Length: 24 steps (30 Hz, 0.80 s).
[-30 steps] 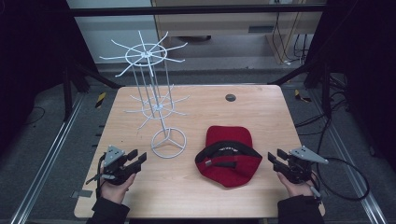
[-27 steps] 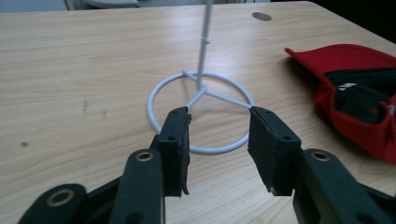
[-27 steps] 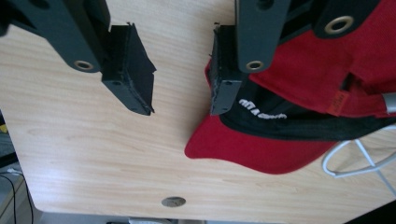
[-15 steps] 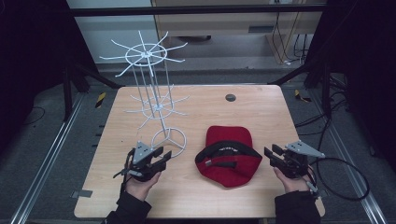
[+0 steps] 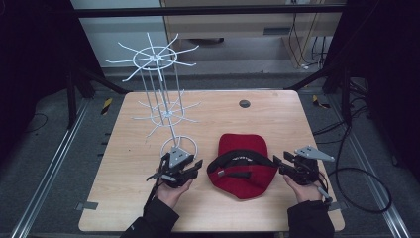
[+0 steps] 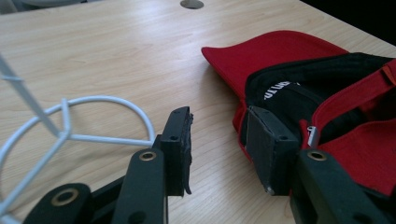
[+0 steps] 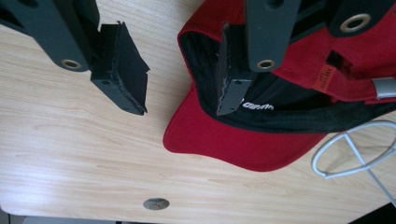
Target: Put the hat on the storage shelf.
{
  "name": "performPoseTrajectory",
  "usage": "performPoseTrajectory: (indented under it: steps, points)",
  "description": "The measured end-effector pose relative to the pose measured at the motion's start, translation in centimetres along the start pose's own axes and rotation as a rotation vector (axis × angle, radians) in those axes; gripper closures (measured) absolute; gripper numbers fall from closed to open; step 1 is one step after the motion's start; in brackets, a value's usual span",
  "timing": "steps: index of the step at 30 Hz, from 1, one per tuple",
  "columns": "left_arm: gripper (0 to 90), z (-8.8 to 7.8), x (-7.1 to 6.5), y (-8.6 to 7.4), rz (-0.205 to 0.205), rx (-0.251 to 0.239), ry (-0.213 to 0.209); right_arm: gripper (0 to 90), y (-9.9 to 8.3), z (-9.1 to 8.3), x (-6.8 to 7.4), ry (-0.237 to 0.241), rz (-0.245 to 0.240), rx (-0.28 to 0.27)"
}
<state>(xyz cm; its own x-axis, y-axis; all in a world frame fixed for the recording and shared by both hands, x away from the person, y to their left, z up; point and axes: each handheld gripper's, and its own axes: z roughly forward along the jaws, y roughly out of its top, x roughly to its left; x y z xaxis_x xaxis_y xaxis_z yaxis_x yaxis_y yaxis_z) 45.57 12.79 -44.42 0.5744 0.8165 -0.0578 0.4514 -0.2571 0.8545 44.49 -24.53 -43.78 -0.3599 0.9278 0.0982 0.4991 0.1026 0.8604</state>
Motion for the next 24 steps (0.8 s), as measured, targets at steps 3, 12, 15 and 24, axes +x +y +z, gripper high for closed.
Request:
performPoseTrajectory:
  steps: [3, 12, 15, 24]
  points:
    - [59.6, 1.2, -0.3, -0.1, 0.0, 0.032, -0.004, 52.6, -0.1, 0.4, 0.0, 0.002, 0.003, 0.014]
    - [58.4, 3.8, -1.5, -0.8, 0.011, 0.126, -0.023, 52.2, -0.9, 1.3, -0.5, 0.003, 0.009, 0.076]
    - [59.8, 4.0, -1.5, -1.1, 0.013, 0.149, -0.032, 52.1, -1.2, 1.6, -0.5, 0.008, 0.009, 0.097]
    - [73.3, 4.7, -1.9, -2.2, -0.018, 0.202, -0.073, 51.9, -1.9, 2.0, -0.5, 0.041, 0.011, 0.139]
